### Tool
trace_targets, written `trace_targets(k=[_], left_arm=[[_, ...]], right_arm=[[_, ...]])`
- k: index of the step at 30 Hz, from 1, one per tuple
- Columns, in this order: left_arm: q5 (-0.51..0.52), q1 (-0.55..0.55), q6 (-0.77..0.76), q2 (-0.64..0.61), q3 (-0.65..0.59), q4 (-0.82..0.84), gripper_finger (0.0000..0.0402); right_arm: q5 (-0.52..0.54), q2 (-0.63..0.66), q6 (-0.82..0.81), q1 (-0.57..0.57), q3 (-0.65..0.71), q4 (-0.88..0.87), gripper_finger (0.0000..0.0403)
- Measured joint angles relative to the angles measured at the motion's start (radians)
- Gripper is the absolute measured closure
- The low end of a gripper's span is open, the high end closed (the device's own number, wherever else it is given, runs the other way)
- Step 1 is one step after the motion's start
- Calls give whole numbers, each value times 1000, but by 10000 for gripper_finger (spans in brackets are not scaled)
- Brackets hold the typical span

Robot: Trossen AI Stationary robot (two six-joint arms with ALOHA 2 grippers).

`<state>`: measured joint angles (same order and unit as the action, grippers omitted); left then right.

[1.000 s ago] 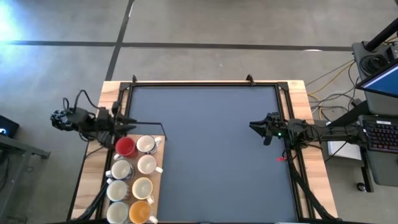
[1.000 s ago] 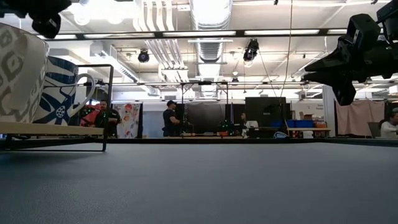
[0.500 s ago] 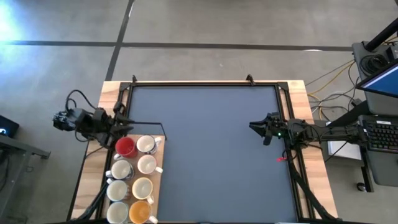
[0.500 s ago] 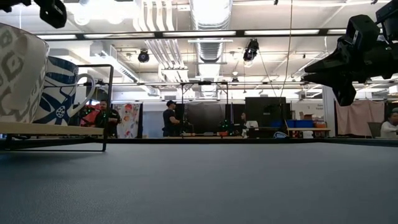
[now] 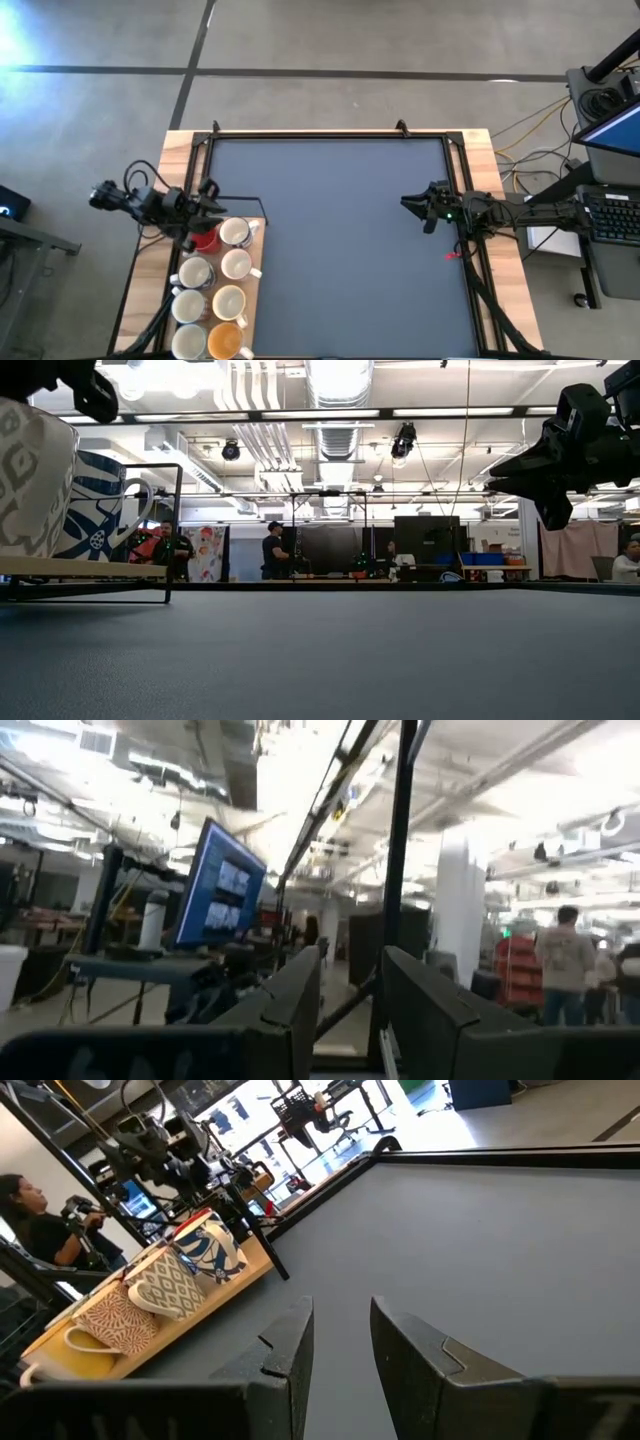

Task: Place coffee mugs
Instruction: Return to Home Position

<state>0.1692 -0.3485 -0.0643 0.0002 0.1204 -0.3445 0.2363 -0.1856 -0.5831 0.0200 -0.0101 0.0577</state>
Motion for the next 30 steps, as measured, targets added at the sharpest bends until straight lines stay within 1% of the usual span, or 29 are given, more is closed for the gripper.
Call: trace_targets(k=[2,9,16,23,30], left_arm=[[0,0,0,-1,-32,-55,306],[1,0,3,0,-106,-146,306],[2,0,-2,0,-110,-113,306],[5,0,-54,0,-110,-81,306],[5,0,-38,7,-106,-73,306]], right_arm=[[0,0,0,0,0,0,312],[0,0,0,0,0,0,312],[0,0,0,0,0,1,312],[0,0,0,0,0,1,312],[0,0,0,0,0,1,312]])
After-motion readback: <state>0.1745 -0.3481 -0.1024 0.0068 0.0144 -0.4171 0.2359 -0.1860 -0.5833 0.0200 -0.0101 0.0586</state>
